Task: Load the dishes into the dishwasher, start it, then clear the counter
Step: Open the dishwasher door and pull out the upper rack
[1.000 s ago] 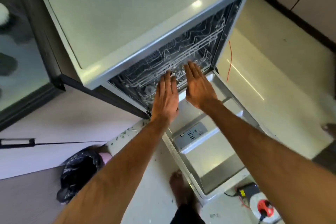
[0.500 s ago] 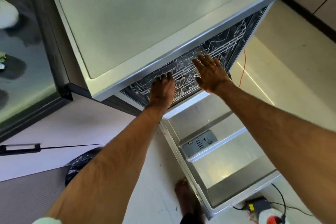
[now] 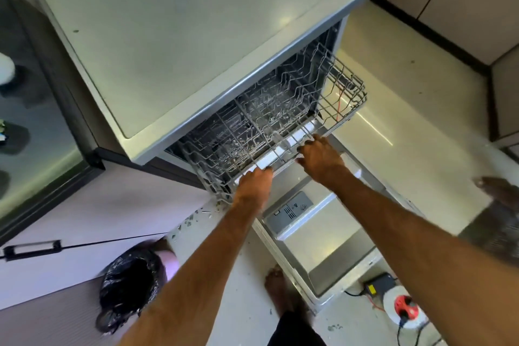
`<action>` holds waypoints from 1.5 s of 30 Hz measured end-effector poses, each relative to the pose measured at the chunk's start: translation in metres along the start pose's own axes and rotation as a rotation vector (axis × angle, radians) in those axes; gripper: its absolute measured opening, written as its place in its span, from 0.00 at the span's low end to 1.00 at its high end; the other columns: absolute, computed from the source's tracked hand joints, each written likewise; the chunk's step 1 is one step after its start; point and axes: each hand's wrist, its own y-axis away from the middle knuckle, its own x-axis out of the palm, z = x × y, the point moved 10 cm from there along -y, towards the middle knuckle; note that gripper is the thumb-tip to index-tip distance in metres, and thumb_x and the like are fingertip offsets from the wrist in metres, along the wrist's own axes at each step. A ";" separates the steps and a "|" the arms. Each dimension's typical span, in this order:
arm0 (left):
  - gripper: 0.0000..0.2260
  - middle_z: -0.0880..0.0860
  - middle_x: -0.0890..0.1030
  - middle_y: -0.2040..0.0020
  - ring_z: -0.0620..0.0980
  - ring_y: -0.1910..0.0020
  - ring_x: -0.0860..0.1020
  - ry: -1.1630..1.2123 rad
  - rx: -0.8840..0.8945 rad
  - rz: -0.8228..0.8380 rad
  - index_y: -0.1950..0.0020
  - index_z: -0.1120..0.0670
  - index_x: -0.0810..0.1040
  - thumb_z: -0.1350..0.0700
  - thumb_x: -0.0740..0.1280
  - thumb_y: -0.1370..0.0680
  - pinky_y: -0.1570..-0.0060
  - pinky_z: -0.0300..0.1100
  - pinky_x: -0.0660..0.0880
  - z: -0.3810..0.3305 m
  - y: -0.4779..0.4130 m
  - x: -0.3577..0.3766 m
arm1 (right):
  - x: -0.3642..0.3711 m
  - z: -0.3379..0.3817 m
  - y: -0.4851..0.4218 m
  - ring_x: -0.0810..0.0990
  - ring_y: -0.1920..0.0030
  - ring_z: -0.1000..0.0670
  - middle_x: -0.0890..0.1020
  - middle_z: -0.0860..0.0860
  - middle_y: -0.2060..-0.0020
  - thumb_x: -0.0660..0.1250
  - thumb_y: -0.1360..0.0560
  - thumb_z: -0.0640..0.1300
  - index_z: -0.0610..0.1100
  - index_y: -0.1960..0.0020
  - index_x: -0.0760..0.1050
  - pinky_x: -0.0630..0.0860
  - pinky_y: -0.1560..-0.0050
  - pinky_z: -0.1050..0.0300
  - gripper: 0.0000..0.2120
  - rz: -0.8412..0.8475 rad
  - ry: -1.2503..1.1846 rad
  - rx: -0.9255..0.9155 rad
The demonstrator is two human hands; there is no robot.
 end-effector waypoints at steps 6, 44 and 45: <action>0.12 0.57 0.83 0.49 0.54 0.50 0.81 0.165 0.063 0.097 0.40 0.55 0.78 0.64 0.67 0.22 0.49 0.44 0.79 -0.038 0.027 0.037 | 0.005 -0.027 0.061 0.70 0.30 0.39 0.76 0.39 0.35 0.62 0.18 0.53 0.41 0.33 0.75 0.69 0.31 0.47 0.20 0.055 -0.128 0.149; 0.13 0.57 0.83 0.44 0.58 0.44 0.81 0.261 -0.072 -0.152 0.40 0.56 0.82 0.60 0.61 0.21 0.45 0.52 0.78 0.028 0.212 -0.197 | -0.237 0.168 0.180 0.83 0.47 0.40 0.84 0.41 0.49 0.63 0.22 0.45 0.39 0.46 0.81 0.81 0.47 0.48 0.12 -0.092 -0.223 -0.064; 0.12 0.58 0.84 0.47 0.59 0.47 0.81 0.236 -0.100 -0.196 0.44 0.56 0.82 0.61 0.61 0.23 0.48 0.52 0.79 0.048 0.220 -0.219 | -0.261 0.188 0.179 0.84 0.49 0.39 0.85 0.41 0.51 0.62 0.23 0.46 0.40 0.49 0.82 0.81 0.49 0.48 0.12 -0.127 -0.206 -0.102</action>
